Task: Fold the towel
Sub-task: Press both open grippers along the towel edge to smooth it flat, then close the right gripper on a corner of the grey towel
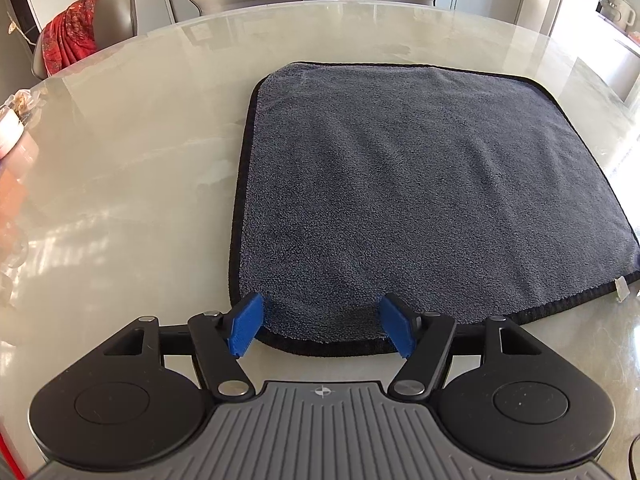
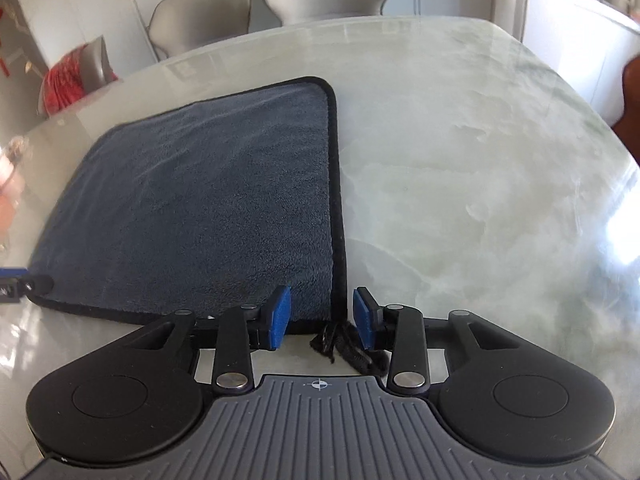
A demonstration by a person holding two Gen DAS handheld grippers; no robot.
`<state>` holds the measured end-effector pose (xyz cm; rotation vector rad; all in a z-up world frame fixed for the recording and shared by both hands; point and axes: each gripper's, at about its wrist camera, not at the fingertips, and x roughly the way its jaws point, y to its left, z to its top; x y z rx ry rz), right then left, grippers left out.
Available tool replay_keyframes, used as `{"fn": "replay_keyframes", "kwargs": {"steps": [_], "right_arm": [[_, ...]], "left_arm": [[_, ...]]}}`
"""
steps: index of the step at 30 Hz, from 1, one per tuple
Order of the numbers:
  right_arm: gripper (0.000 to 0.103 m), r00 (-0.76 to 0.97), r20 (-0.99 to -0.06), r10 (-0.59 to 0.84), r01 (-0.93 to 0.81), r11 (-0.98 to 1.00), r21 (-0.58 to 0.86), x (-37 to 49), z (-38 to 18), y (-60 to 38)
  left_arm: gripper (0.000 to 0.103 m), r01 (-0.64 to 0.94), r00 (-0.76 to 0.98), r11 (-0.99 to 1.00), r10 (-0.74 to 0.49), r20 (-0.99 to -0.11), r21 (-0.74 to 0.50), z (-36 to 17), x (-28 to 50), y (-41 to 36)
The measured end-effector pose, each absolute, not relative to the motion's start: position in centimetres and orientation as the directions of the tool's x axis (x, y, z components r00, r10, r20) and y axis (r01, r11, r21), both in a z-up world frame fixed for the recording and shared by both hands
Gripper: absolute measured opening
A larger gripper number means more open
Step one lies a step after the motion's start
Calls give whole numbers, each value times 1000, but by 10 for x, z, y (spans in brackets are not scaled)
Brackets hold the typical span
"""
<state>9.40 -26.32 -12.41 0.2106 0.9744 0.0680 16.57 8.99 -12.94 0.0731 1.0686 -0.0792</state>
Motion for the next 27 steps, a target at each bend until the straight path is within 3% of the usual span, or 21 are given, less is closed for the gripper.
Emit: {"fn": "replay_keyframes", "kwargs": {"steps": [8, 12, 17, 20, 21, 23, 25, 27], "right_arm": [[39, 527, -840, 129, 124, 966, 226, 63, -127, -280], [56, 553, -825, 120, 141, 962, 235, 58, -129, -279], [56, 581, -809, 87, 61, 987, 150, 60, -134, -259], [33, 584, -807, 92, 48, 988, 147, 63, -132, -256], [15, 581, -808, 93, 48, 988, 148, 65, -132, -256], [14, 580, -807, 111, 66, 981, 183, 67, -131, -261], [4, 591, -796, 130, 97, 968, 230, 68, -130, -266], [4, 603, -780, 167, 125, 946, 300, 68, -127, -273]], "left_arm": [[71, 114, 477, 993, -37, -878, 20, -130, 167, 90], [71, 121, 475, 992, -37, -879, 24, -130, 168, 90], [71, 127, 473, 992, -41, -880, 22, -131, 169, 90], [72, 129, 471, 991, -45, -881, 18, -131, 169, 91], [72, 129, 471, 991, -47, -881, 17, -132, 169, 91], [72, 131, 469, 991, -48, -882, 16, -132, 169, 91], [72, 133, 467, 991, -50, -883, 14, -132, 170, 92], [72, 135, 465, 991, -52, -884, 12, -133, 171, 92]]}}
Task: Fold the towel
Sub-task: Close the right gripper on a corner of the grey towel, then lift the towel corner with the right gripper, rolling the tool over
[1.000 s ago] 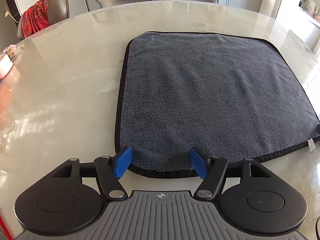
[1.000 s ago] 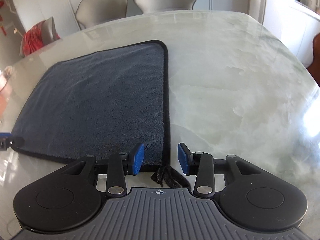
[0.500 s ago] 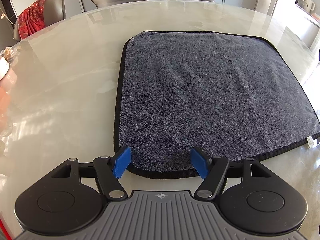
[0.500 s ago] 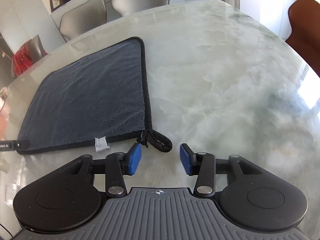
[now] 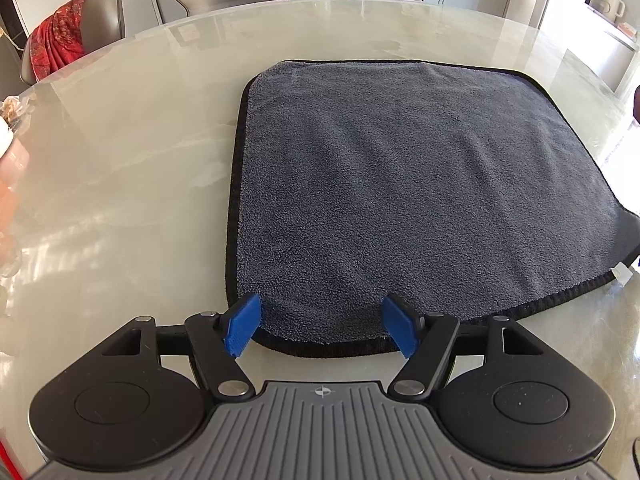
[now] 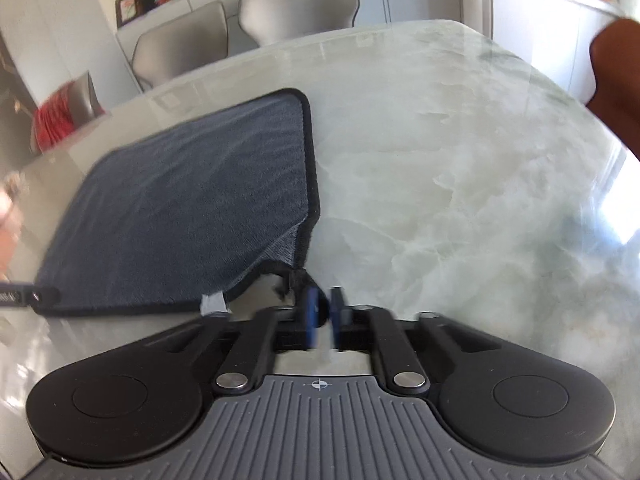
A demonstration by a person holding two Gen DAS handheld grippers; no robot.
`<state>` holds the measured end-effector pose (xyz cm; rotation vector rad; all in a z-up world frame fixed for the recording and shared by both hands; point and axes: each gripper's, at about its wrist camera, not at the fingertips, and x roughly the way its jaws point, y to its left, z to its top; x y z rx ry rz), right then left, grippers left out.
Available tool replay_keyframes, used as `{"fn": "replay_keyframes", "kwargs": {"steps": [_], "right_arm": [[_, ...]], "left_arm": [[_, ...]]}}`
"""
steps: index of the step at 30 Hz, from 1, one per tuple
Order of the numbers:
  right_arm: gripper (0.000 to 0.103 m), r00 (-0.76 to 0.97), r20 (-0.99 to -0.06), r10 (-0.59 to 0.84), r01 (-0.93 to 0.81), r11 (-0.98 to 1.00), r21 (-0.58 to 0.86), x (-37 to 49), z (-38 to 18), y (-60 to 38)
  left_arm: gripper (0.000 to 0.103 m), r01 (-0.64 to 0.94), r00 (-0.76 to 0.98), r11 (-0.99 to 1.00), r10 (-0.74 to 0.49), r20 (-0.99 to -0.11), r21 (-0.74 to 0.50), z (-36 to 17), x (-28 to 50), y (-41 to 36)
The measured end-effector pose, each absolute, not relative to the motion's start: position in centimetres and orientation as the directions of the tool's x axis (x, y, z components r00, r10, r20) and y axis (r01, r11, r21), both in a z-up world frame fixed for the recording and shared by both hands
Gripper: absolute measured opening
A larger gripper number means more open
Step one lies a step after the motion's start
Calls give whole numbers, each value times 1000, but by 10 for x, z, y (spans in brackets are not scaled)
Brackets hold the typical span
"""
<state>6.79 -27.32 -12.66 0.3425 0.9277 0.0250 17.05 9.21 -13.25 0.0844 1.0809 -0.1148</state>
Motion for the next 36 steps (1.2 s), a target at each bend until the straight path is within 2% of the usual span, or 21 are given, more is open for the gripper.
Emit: {"fn": "replay_keyframes", "kwargs": {"steps": [11, 16, 20, 23, 26, 27, 28, 32, 36], "right_arm": [[4, 682, -624, 382, 4, 851, 525, 88, -86, -259], [4, 614, -657, 438, -16, 839, 544, 116, -112, -237], [6, 575, -700, 424, 45, 837, 545, 126, -134, -239], [7, 575, -699, 425, 94, 815, 572, 120, -137, -255], [21, 611, -662, 434, 147, 759, 634, 104, -131, -280], [36, 613, -651, 447, 193, 715, 672, 96, -131, -292], [43, 615, -640, 460, 240, 664, 708, 89, -132, -304], [43, 636, -579, 510, 349, 479, 805, 55, -147, -327], [44, 678, -575, 458, 433, 383, 816, 29, -168, -332]], "left_arm": [[72, 138, 461, 990, -60, -885, 5, -132, 173, 92], [73, 140, 459, 990, -59, -887, 7, -133, 173, 91], [73, 143, 457, 990, -64, -887, 3, -133, 173, 93], [73, 144, 456, 990, -66, -887, 0, -133, 173, 94], [73, 145, 453, 990, -66, -889, 0, -133, 174, 94], [73, 146, 452, 989, -66, -889, 0, -132, 174, 94], [73, 148, 452, 989, -68, -889, 0, -132, 173, 94], [73, 154, 454, 988, -72, -888, -1, -133, 172, 96], [73, 159, 451, 987, -72, -890, 1, -134, 173, 96]]}}
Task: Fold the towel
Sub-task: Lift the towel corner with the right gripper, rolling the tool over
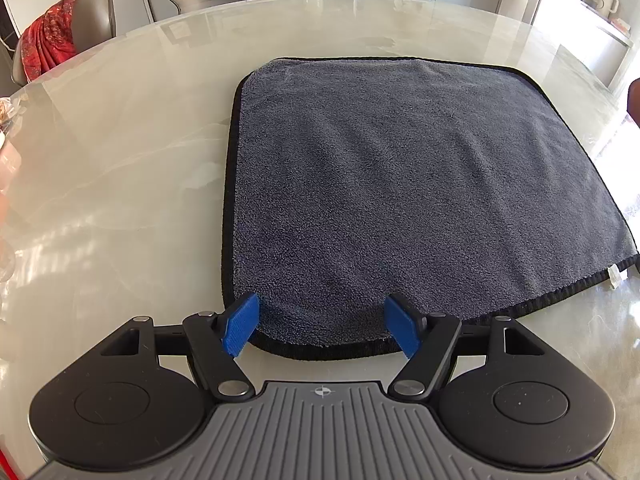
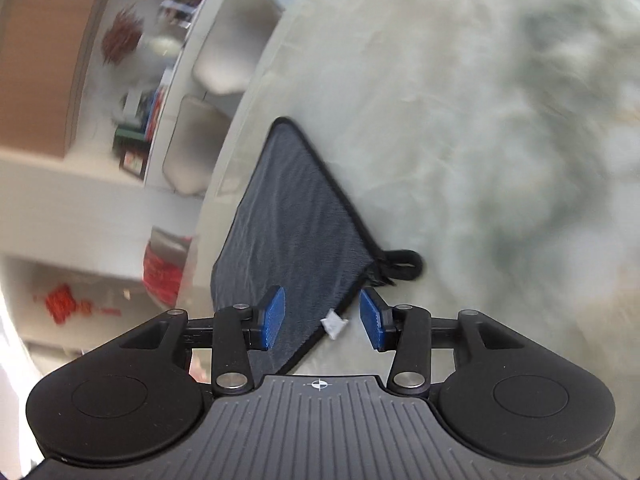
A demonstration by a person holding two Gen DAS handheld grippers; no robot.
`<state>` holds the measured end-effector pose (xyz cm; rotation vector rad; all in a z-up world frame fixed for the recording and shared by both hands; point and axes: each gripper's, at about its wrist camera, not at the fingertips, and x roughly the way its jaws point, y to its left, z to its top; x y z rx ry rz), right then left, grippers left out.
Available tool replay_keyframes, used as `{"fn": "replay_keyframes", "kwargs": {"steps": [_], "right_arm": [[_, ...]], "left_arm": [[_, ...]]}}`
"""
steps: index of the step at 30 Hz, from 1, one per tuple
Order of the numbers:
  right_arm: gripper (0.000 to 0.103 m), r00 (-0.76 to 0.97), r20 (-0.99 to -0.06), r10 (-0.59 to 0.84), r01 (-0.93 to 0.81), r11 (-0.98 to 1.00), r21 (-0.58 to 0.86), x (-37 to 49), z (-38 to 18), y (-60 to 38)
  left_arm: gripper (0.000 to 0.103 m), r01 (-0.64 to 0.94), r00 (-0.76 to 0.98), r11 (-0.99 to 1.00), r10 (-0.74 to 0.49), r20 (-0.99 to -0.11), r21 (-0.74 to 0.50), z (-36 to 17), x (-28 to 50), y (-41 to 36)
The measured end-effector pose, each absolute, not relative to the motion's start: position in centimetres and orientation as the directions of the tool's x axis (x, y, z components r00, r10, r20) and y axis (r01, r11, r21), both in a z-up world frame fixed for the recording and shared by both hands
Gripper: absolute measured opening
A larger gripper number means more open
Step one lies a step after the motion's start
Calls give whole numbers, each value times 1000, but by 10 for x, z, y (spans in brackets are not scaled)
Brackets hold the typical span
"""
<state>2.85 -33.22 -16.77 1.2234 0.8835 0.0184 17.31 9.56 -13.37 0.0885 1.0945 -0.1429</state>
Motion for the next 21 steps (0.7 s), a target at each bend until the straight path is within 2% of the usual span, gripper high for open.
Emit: {"fn": "replay_keyframes", "kwargs": {"steps": [9, 15, 21], "right_arm": [[43, 713, -554, 430, 492, 256, 832, 26, -203, -344], [45, 717, -518, 466, 473, 221, 853, 47, -208, -335], [46, 738, -511, 441, 441, 258, 860, 72, -204, -323]], "left_arm": [[74, 159, 450, 987, -70, -890, 3, -134, 174, 95], [74, 156, 450, 988, -66, -890, 5, -133, 173, 95], [75, 157, 450, 988, -67, -891, 5, -134, 174, 95]]}}
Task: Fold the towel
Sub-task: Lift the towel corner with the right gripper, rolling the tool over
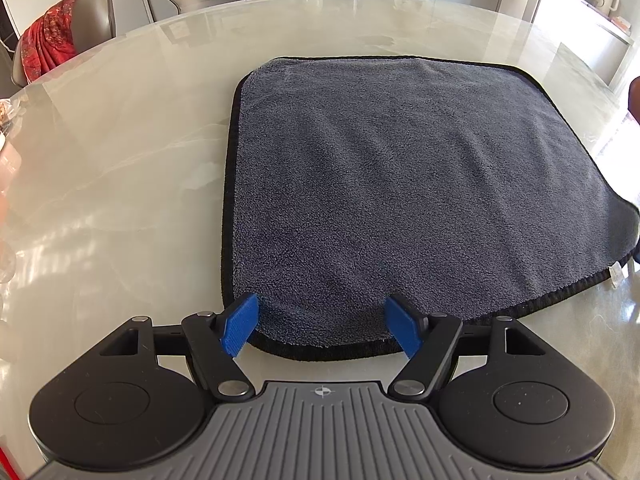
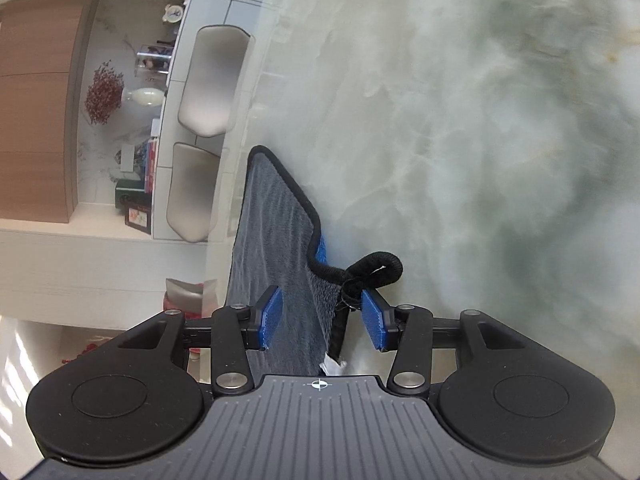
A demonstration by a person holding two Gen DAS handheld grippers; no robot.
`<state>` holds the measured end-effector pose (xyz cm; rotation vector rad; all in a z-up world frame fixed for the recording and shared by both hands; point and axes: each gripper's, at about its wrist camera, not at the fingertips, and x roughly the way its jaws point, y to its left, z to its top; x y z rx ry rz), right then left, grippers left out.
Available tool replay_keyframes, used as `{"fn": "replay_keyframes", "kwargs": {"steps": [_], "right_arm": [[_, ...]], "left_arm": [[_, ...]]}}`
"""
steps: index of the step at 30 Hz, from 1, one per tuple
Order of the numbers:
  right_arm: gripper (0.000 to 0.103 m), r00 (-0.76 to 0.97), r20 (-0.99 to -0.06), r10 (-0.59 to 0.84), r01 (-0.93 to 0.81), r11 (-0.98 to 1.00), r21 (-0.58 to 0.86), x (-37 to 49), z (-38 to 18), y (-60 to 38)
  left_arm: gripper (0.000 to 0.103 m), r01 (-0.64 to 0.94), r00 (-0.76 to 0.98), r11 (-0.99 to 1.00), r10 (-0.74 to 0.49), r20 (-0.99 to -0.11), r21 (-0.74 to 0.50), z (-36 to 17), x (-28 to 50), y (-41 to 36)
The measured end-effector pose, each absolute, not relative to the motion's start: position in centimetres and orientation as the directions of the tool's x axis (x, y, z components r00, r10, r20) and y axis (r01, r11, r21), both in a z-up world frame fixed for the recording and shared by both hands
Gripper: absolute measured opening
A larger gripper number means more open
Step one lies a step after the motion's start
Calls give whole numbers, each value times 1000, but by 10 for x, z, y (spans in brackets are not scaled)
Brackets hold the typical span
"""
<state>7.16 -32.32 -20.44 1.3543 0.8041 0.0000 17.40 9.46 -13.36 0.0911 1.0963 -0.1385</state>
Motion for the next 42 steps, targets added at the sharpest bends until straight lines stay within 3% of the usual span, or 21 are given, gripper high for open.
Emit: {"fn": "replay_keyframes", "kwargs": {"steps": [5, 6, 9, 17, 21, 26, 29, 31, 34, 42], "right_arm": [[51, 786, -416, 457, 354, 218, 909, 80, -200, -323], [57, 772, -429, 468, 358, 237, 903, 87, -200, -323], [57, 732, -476, 487, 359, 318, 877, 102, -196, -319], [57, 663, -435, 609, 119, 488, 865, 122, -159, -292], [57, 617, -573, 540, 169, 620, 766, 127, -162, -281], [54, 660, -638, 396, 188, 736, 651, 122, -152, -278], [35, 679, -618, 396, 152, 748, 646, 116, -146, -279], [11, 659, -644, 389, 162, 762, 627, 113, -148, -280], [9, 610, -708, 356, 229, 776, 588, 109, -156, -282], [9, 598, -685, 416, 310, 668, 677, 105, -172, -298]], "left_arm": [[76, 158, 452, 987, -68, -889, 5, -135, 174, 95], [76, 158, 452, 987, -68, -890, 5, -135, 175, 95], [76, 161, 449, 987, -67, -891, 7, -136, 175, 95], [77, 160, 453, 987, -73, -889, 1, -137, 174, 96], [77, 162, 454, 987, -73, -888, 1, -137, 173, 95], [77, 166, 453, 986, -76, -888, 0, -136, 175, 96], [78, 165, 453, 986, -76, -888, -1, -137, 176, 96], [78, 165, 452, 986, -77, -889, -1, -138, 177, 96], [78, 169, 452, 986, -79, -888, -2, -137, 176, 96], [78, 174, 449, 985, -80, -890, -1, -137, 176, 96]]}}
